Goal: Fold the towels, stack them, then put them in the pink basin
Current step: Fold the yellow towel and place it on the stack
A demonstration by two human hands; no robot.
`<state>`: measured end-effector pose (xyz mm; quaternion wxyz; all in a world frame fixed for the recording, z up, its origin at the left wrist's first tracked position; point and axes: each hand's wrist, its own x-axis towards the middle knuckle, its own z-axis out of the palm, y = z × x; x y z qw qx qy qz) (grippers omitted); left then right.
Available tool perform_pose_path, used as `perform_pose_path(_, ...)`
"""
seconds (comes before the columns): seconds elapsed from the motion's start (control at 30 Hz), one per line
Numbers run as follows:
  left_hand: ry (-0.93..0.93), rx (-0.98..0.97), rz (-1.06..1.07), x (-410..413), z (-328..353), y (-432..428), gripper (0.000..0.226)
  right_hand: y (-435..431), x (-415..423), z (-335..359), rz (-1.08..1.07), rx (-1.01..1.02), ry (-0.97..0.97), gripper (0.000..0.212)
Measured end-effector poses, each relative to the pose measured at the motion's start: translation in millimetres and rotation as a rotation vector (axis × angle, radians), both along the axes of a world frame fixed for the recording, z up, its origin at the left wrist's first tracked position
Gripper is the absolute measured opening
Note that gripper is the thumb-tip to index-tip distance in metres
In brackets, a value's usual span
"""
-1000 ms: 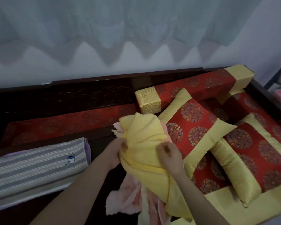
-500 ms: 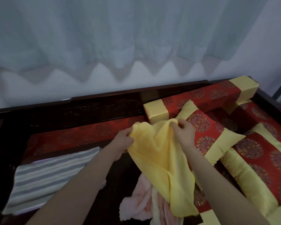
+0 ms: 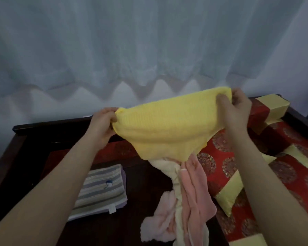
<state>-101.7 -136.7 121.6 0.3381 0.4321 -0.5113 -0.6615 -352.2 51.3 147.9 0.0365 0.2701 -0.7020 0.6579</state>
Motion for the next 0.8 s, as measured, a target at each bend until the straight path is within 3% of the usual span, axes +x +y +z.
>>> perform_pose_path(0.2,-0.319,0.142,-0.370,63.3,-84.0,38.1,0.035,81.6,38.0,-66.4,0.337,0.493,-0.219,0.009)
perform_pose_path(0.27,-0.418,0.272,-0.500,80.5,-125.6,57.7,0.031,115.2,55.6,-105.5,0.342,0.609,-0.296,0.016)
perform_pose_path(0.37,-0.584,0.393,-0.618,95.8,-172.1,91.3,0.046,164.5,70.1,-165.9,0.261,0.798,-0.418,0.024)
perform_pose_path(0.47,-0.761,0.436,-0.739,102.1,-201.2,112.9,0.049,196.6,77.1,-209.7,0.279,1.059,-0.430,0.018)
perform_pose_path(0.57,-0.908,0.376,-0.853,88.1,-211.7,113.2,0.031,194.9,72.7,-221.1,0.515,1.413,-0.347,0.030)
perform_pose_path(0.63,-0.933,0.211,-0.820,66.4,-219.0,97.6,0.019,174.7,57.2,-215.6,0.476,1.412,-0.287,0.025)
perform_pose_path(0.8,-0.831,-0.196,-0.585,-3.8,-244.2,45.7,0.024,78.6,15.6,-207.9,0.264,1.018,-0.190,0.011)
